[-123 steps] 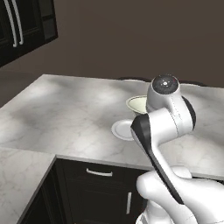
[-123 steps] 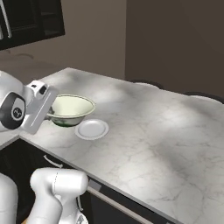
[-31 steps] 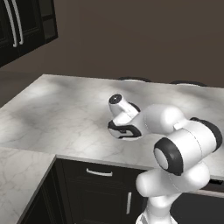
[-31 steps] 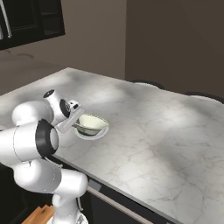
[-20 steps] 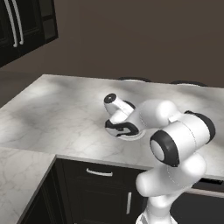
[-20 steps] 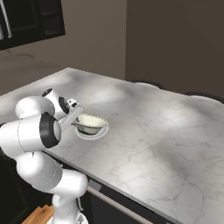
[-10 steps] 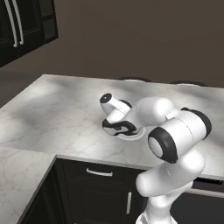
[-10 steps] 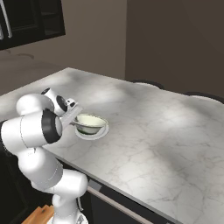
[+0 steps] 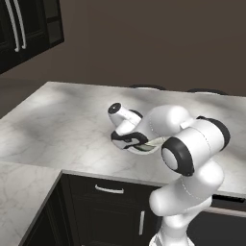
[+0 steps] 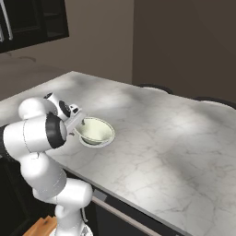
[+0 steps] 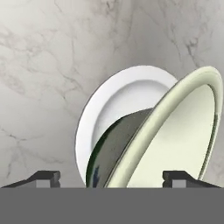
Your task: Move the bowls from the cabinet to the plates on the dining table.
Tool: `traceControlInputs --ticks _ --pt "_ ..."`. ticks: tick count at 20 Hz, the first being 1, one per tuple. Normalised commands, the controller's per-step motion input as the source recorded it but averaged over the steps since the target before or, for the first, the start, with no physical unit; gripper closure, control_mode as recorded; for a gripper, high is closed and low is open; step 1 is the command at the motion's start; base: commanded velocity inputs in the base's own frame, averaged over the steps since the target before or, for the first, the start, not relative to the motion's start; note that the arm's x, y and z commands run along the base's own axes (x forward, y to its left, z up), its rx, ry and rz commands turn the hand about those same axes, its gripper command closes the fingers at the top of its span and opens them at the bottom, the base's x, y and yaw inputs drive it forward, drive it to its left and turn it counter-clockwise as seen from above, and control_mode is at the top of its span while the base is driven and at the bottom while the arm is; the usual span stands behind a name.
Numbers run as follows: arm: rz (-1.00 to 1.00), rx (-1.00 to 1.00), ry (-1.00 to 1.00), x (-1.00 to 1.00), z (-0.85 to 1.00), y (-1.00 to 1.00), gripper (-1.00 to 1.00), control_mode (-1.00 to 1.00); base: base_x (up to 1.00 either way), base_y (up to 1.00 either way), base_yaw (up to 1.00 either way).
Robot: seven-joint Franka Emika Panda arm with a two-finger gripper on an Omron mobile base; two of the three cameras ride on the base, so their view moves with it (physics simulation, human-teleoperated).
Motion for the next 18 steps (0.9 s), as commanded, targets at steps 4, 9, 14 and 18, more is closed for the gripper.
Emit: traceControlInputs --ticks 4,9,14,18 --pt "0.0 0.0 -0.01 -0.1 -0.27 -0.06 -1.0 -1.0 0.0 0.0 0.0" --pt "-0.02 0.01 -0.06 -0.19 -0.26 0.0 -1.0 -1.0 0.0 0.0 0.0" --pt "-0.03 0.0 -0.13 -0.19 -0.14 0.0 -1.0 -1.0 0.0 0.0 0.0" --pt "-0.08 0.0 -0.19 -0.27 0.01 0.0 -1.0 -1.0 0.0 0.0 0.0"
